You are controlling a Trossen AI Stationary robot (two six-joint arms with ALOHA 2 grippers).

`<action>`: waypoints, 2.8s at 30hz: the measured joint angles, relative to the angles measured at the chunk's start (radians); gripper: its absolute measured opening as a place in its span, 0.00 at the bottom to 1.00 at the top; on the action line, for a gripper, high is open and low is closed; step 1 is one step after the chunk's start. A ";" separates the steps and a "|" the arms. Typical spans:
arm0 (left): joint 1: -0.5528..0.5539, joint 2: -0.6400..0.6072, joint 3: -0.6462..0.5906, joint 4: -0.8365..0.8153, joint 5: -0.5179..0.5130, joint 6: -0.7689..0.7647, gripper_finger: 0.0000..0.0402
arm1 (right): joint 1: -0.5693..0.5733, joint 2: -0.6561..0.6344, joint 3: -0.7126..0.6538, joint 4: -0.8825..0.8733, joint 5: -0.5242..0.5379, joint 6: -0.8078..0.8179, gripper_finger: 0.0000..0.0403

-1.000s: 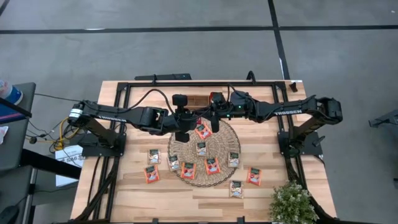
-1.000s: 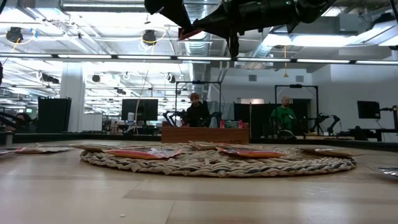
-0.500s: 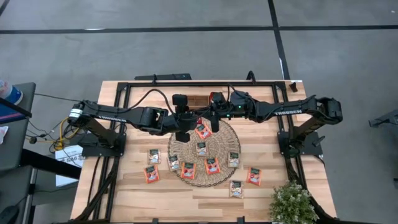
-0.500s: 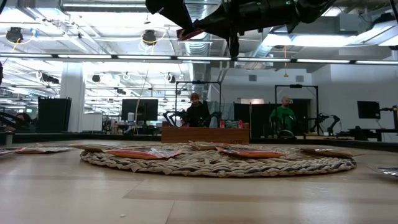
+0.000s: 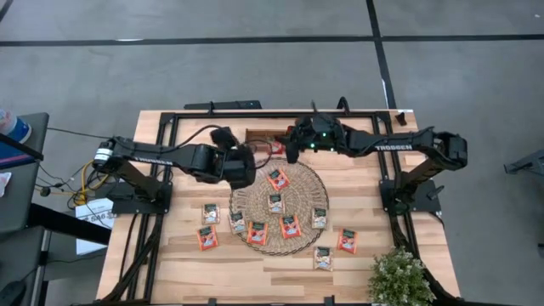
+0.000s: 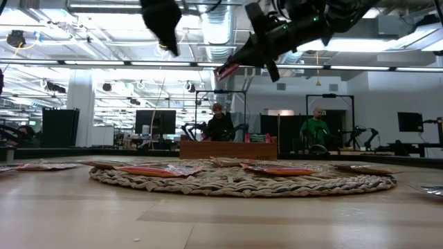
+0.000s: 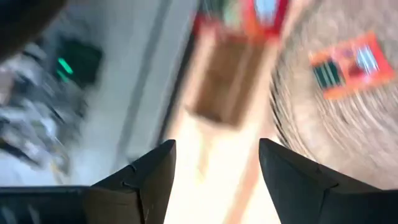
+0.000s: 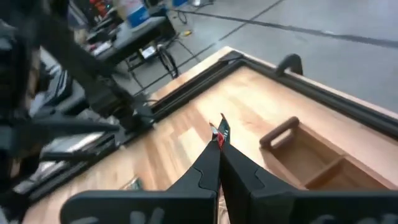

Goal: Pick & Place Tea
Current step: Put the red tea bag into the right section of the wooden organizer

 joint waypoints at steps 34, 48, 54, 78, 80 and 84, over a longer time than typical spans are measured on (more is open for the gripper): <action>0.025 -0.357 -0.612 0.286 0.372 -0.411 0.55 | -0.161 0.001 -0.198 0.115 0.189 -0.210 0.00; 0.079 -0.384 -0.616 0.398 0.365 -0.271 0.55 | -0.167 0.005 -0.198 0.077 0.221 -0.214 0.00; 0.087 -0.384 -0.616 0.397 0.367 -0.255 0.55 | -0.159 0.125 -0.182 0.163 0.217 -0.204 0.00; 0.086 -0.384 -0.616 0.407 0.402 -0.256 0.55 | -0.171 0.154 -0.155 0.125 0.239 -0.286 0.00; 0.086 -0.384 -0.616 0.415 0.402 -0.256 0.55 | -0.171 0.157 -0.155 0.124 0.239 -0.290 0.00; 0.086 -0.384 -0.616 0.428 0.402 -0.256 0.55 | -0.162 0.198 -0.156 0.139 0.236 -0.277 0.00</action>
